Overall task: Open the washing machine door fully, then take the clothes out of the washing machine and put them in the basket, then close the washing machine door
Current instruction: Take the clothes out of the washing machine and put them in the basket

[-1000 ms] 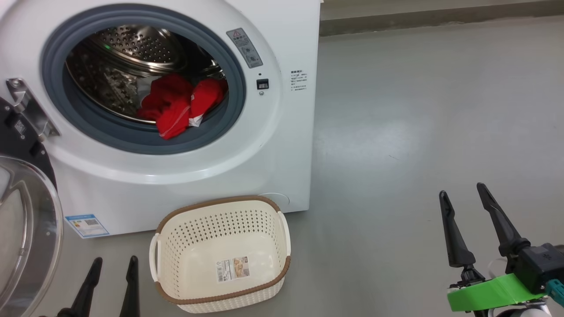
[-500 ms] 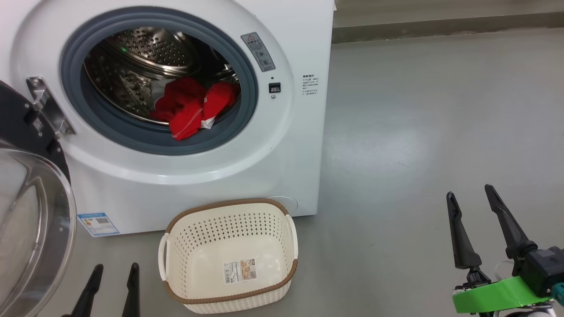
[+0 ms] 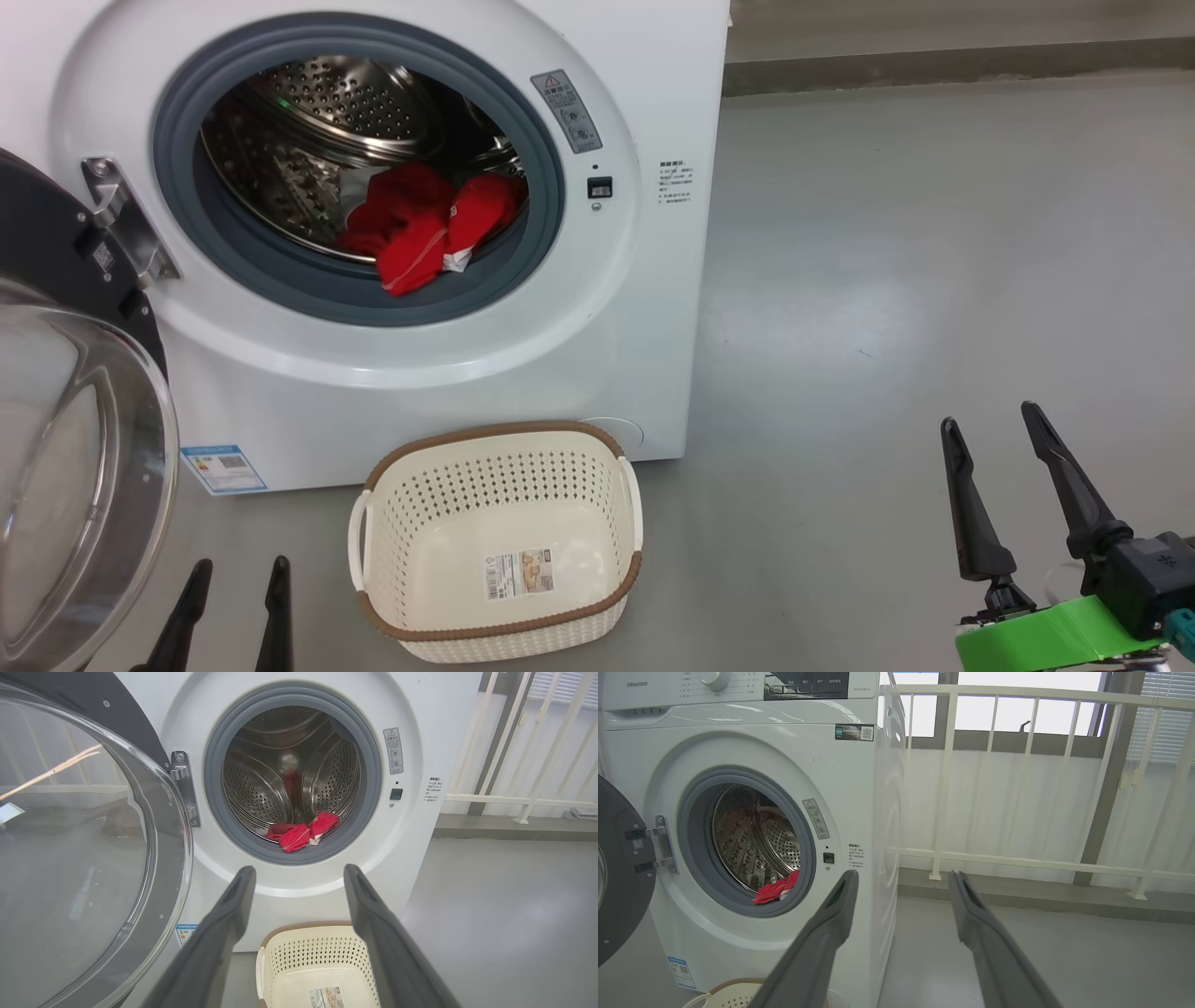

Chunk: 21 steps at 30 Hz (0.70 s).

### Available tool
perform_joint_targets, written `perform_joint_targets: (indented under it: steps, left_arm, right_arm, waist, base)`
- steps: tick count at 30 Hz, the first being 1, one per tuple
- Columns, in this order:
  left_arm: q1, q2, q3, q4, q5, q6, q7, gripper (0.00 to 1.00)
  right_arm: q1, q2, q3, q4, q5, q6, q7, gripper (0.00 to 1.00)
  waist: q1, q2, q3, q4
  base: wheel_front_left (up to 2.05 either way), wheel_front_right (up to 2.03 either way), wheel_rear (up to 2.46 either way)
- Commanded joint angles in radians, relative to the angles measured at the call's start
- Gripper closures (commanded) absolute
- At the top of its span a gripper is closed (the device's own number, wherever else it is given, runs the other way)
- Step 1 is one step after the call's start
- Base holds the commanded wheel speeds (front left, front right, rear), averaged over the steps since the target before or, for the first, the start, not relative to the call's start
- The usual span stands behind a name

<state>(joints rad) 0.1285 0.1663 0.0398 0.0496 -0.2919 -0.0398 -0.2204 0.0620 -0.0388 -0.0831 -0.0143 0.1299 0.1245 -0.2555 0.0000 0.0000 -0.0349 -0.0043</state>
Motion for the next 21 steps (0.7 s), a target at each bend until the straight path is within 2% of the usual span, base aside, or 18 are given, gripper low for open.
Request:
perform_joint_targets:
  steps: [1, 9, 17, 21]
  left_arm:
    - [-0.014, 0.018, 0.033, -0.029, 0.01, 0.007, -0.004, 0.0]
    - [-0.013, 0.022, 0.028, -0.036, 0.009, 0.012, -0.005, 0.0]
    - [-0.015, 0.021, 0.031, -0.067, -0.012, -0.004, -0.022, 0.0]
    - [-0.011, 0.024, 0.033, -0.063, 0.005, 0.019, -0.02, 0.0]
  right_arm:
    - [-0.015, -0.011, 0.025, -0.027, -0.004, 0.006, -0.006, 0.0]
    - [-0.012, -0.011, 0.033, -0.024, -0.006, 0.006, -0.006, 0.0]
    - [-0.013, -0.011, 0.035, -0.02, -0.011, 0.006, -0.006, 0.0]
    - [-0.01, -0.011, 0.037, -0.018, -0.011, 0.006, -0.006, 0.0]
  waist:
    - [0.0, 0.0, 0.0, 0.001]
    - [0.0, 0.0, 0.001, 0.005]
    - [0.0, 0.0, -0.001, 0.009]
    - [0.0, 0.0, -0.002, 0.01]
  base:
    - [0.53, -0.53, 0.0]
    - [1.15, -1.15, 0.0]
    - [1.34, -1.34, 0.0]
    - [0.53, -0.53, 0.0]
